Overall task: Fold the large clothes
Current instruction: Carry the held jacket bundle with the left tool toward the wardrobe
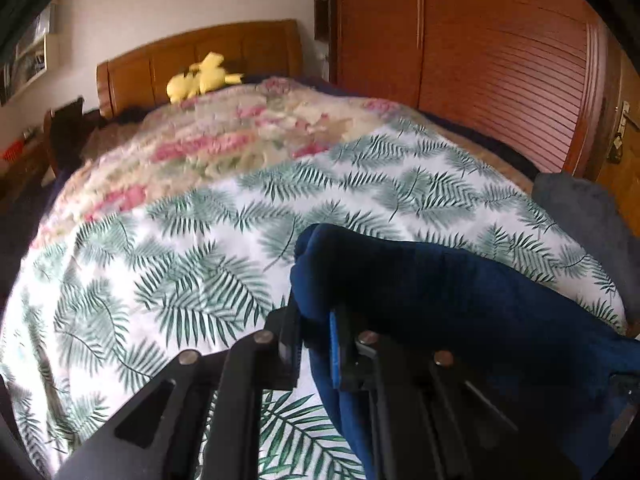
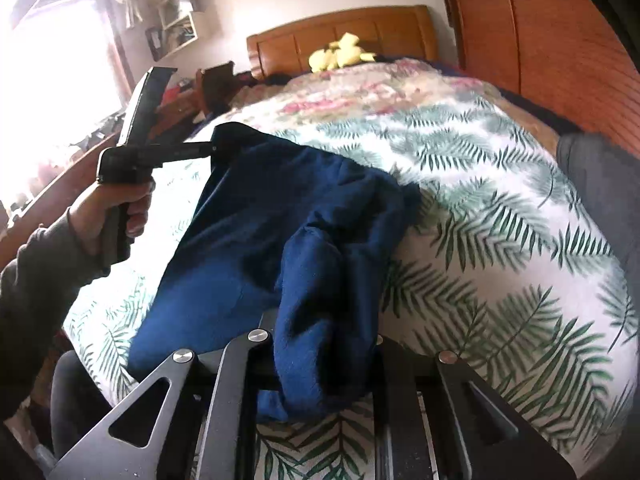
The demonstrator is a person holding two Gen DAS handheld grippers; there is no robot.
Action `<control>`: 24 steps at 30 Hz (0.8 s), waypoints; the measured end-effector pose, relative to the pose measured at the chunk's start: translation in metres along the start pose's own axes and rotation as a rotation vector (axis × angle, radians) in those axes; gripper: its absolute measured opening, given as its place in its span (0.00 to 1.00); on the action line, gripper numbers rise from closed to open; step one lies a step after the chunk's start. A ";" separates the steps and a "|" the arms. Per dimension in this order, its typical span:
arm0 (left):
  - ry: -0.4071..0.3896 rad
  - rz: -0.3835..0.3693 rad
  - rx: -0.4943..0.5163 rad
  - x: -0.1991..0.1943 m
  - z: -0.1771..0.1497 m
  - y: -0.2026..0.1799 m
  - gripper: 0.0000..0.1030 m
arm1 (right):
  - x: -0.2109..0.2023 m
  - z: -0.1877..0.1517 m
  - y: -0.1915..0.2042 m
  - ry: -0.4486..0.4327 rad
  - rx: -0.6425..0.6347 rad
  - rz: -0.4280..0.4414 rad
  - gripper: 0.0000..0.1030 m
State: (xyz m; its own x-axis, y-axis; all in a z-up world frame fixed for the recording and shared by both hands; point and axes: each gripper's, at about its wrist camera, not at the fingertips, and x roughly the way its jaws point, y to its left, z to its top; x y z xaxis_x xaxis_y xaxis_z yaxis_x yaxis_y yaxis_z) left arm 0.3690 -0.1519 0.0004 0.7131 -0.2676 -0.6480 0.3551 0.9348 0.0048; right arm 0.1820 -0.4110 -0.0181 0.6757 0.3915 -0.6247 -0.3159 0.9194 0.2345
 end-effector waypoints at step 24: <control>-0.222 -0.174 0.145 -0.023 0.185 -0.286 0.06 | -0.191 0.080 -0.173 -0.286 -0.050 -0.300 0.11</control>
State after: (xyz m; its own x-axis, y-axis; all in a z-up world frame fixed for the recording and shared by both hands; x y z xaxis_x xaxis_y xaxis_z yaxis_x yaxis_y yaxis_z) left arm 0.3622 -0.4562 0.1548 0.7430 -0.4800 -0.4665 0.5545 0.8317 0.0275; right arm 0.1611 -0.6416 0.1198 0.8981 0.1085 -0.4261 -0.1043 0.9940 0.0331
